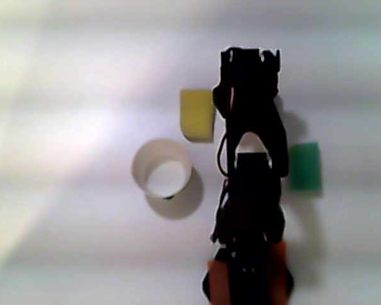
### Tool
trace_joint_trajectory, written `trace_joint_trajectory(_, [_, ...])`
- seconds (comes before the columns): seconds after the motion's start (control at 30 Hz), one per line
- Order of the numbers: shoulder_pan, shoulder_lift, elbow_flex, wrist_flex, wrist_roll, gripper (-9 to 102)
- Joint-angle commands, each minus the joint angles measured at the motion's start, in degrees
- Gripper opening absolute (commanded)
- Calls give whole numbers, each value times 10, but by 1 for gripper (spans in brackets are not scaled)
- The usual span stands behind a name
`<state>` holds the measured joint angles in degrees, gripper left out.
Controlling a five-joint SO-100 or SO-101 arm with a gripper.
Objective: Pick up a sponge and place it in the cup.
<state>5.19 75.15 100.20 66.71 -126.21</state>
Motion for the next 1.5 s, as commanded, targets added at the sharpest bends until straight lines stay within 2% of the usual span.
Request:
trace_joint_trajectory(0.0, [12, 31, 7, 12, -18, 22])
trace_joint_trajectory(0.07, [16, 34, 6, 19, -8, 5])
trace_joint_trajectory(0.13, [18, 37, 4, 24, -5, 0])
trace_joint_trajectory(0.33, [29, 93, -3, 55, 47, 0])
trace_joint_trajectory(0.57, [40, 233, -6, 50, 279, 0])
trace_joint_trajectory(0.7, [25, 291, -18, 100, 431, 0])
trace_joint_trajectory(0.83, [-51, 371, 4, 207, 676, 0])
trace_joint_trajectory(0.93, [-119, 427, 9, 242, 833, 0])
trace_joint_trajectory(1.03, [-179, 466, 16, 256, 947, 0])
trace_joint_trajectory(1.27, [-312, 506, 60, 227, 1109, 0])
trace_joint_trajectory(1.47, [-375, 530, 125, 171, 1162, 0])
